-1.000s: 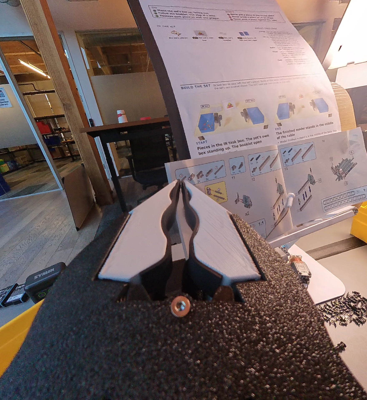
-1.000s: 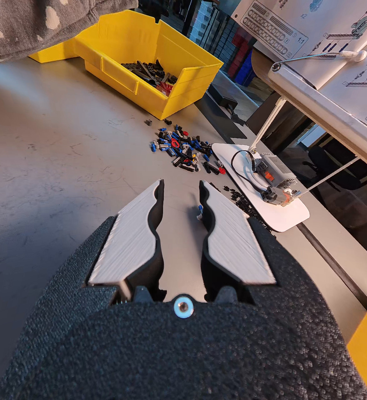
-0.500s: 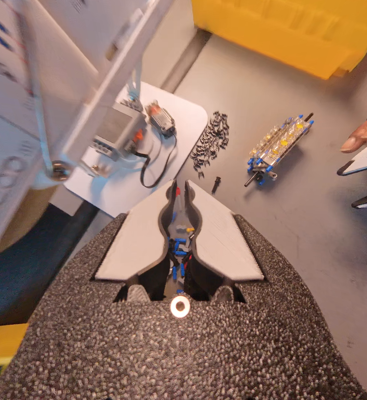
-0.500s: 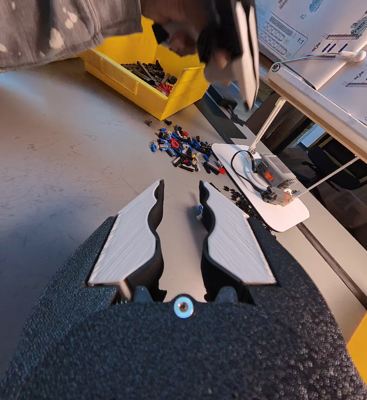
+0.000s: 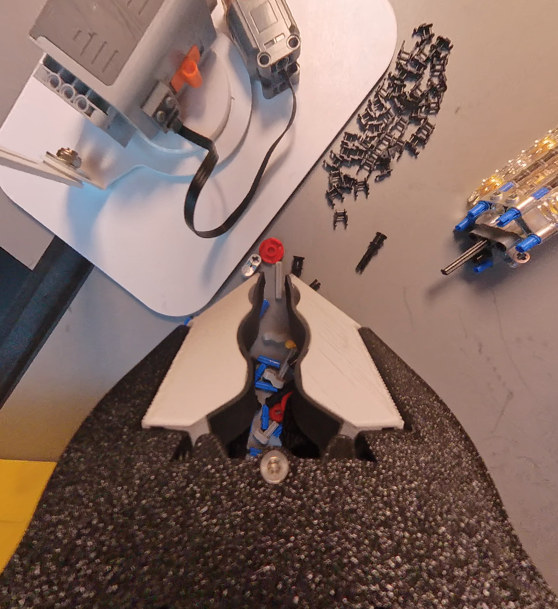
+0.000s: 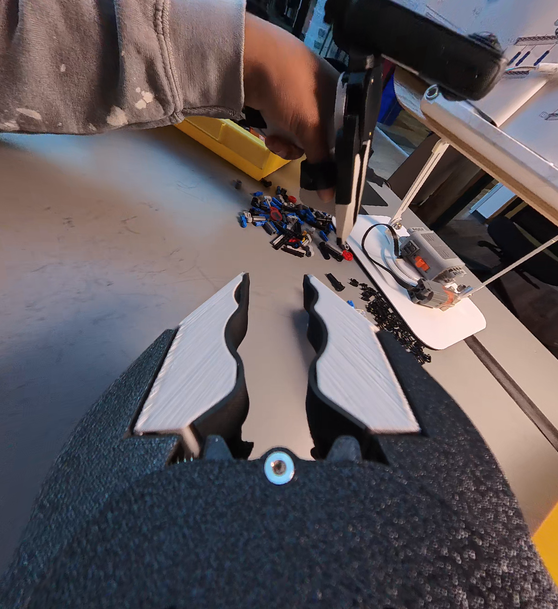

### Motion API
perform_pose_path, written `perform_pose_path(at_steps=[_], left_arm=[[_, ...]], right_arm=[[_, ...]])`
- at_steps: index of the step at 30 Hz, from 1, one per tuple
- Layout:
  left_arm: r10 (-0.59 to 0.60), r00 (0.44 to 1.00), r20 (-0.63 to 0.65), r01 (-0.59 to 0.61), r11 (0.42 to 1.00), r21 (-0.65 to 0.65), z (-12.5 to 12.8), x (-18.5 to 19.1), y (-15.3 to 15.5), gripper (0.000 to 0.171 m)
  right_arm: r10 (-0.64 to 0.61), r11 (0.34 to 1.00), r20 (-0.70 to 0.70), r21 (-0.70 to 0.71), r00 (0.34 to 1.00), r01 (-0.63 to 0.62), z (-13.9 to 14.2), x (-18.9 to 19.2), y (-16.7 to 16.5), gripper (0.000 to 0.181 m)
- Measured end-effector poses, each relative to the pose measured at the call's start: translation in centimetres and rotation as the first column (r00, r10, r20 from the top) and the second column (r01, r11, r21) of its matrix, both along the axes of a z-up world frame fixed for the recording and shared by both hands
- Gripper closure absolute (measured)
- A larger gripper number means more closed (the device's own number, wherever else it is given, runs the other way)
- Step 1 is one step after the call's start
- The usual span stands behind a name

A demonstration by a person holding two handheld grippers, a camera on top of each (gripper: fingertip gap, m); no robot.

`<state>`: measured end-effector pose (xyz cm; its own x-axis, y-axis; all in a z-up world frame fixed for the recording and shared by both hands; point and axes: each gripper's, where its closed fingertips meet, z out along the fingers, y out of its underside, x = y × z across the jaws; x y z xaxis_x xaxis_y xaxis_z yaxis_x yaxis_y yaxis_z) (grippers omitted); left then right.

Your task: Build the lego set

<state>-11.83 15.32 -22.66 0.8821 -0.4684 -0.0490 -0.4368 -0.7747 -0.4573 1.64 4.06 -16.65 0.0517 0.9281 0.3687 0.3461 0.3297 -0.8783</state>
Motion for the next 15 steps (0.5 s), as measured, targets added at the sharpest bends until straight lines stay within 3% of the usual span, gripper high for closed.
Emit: perform_pose_path(at_steps=[11,15], left_arm=[[0.001,1.000,-0.011,-0.001,0.997,-0.073,-1.3,0.1,-0.4,0.168],[-0.039,0.994,-0.101,0.040,0.999,0.009,0.4,0.3,-0.8,0.169]], right_arm=[[0.021,1.000,0.038,-0.011,0.999,-0.020,-0.5,0.1,-0.4,0.150],[0.023,1.000,0.046,-0.007,0.999,-0.022,-0.7,0.2,-0.5,0.150]])
